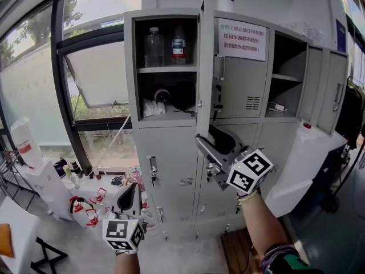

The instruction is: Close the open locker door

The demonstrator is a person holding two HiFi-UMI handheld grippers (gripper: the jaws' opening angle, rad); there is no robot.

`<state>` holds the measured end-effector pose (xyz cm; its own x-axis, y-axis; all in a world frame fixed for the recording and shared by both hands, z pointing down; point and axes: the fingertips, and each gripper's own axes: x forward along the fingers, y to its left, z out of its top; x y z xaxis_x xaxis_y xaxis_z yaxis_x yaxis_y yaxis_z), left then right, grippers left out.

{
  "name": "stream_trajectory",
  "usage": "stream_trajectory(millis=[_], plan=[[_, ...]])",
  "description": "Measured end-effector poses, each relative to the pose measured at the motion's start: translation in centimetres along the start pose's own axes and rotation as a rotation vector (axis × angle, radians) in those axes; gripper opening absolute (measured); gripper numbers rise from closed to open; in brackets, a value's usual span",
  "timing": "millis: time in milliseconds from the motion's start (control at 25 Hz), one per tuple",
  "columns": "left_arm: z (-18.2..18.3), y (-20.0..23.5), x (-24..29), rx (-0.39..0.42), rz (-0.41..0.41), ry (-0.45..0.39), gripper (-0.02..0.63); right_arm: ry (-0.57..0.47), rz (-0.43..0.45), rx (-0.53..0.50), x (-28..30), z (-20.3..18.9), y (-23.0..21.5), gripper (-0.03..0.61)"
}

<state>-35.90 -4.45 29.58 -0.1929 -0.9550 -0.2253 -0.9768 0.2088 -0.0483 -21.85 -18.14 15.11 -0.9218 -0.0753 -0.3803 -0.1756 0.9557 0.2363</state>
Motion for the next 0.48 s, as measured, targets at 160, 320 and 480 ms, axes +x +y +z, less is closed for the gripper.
stream_trajectory(millis=[160,320,480], plan=[[-0.6,0.7,-0.3,-0.026,-0.019,0.000,0.023,0.012,-0.017,-0.015,1.3,-0.4,0.6,0.204],[-0.9,1.5,-1.0,-0.042,-0.026,0.009,0.023,0.026,-0.037,-0.030,2.5,-0.7,1.4,0.206],[-0.6,2.7,-1.2,-0.039,-0.003,-0.001,0.023,0.015,-0.056,-0.032,3.6,-1.0,2.0,0.202]])
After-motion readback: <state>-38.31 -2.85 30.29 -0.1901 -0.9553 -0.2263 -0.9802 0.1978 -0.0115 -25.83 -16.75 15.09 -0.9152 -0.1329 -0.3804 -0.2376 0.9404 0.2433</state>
